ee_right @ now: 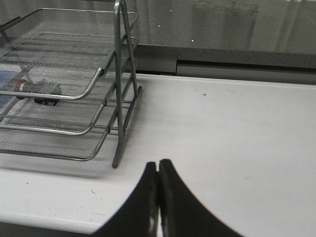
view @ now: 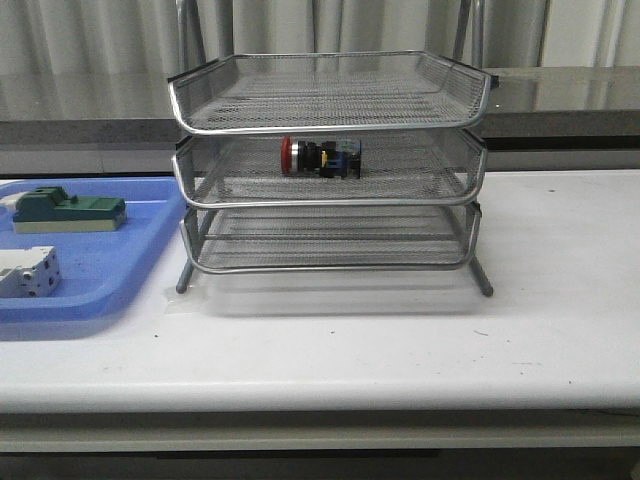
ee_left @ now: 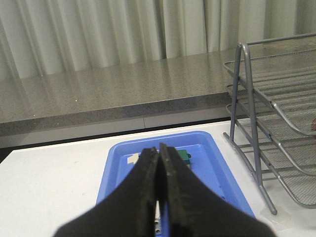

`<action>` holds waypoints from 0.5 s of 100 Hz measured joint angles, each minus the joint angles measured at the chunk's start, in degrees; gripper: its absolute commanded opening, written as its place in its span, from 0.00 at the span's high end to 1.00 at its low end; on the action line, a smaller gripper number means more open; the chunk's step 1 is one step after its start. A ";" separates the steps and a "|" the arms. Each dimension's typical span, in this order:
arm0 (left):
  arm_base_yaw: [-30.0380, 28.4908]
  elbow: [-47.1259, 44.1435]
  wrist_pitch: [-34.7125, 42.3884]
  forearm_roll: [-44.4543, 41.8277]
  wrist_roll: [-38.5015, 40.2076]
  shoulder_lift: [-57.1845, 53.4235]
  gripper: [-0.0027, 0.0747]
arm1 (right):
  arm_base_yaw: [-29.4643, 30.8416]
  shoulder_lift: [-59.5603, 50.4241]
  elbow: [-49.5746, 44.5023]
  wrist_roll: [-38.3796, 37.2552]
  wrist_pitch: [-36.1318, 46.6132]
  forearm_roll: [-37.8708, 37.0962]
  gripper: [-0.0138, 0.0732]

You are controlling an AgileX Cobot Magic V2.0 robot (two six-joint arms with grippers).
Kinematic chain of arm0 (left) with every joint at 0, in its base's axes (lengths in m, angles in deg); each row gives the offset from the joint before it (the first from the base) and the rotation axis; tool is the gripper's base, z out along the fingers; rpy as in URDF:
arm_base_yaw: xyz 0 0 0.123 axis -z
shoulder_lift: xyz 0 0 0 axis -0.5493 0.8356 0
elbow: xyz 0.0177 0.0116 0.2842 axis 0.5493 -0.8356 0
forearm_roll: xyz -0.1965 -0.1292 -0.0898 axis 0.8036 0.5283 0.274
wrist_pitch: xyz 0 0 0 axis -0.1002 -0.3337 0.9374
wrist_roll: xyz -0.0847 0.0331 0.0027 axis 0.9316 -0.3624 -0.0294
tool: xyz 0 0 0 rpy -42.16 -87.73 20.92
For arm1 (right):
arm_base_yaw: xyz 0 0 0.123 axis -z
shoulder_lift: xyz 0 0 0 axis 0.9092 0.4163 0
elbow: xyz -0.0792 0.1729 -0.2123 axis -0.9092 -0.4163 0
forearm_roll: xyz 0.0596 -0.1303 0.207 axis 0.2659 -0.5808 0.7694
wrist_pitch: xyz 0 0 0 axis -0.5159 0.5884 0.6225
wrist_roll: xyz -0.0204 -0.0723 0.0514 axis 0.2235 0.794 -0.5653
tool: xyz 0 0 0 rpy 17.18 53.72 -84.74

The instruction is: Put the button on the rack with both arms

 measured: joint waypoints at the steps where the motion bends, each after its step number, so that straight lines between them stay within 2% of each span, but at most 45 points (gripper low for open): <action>1: 0.00 0.00 0.00 0.00 0.00 0.00 0.99 | 0.00 0.00 0.00 0.00 0.00 0.00 0.95; 50: 0.00 0.00 0.00 0.00 0.00 0.00 0.99 | 0.00 -0.54 -1.10 0.62 1.96 -2.33 0.95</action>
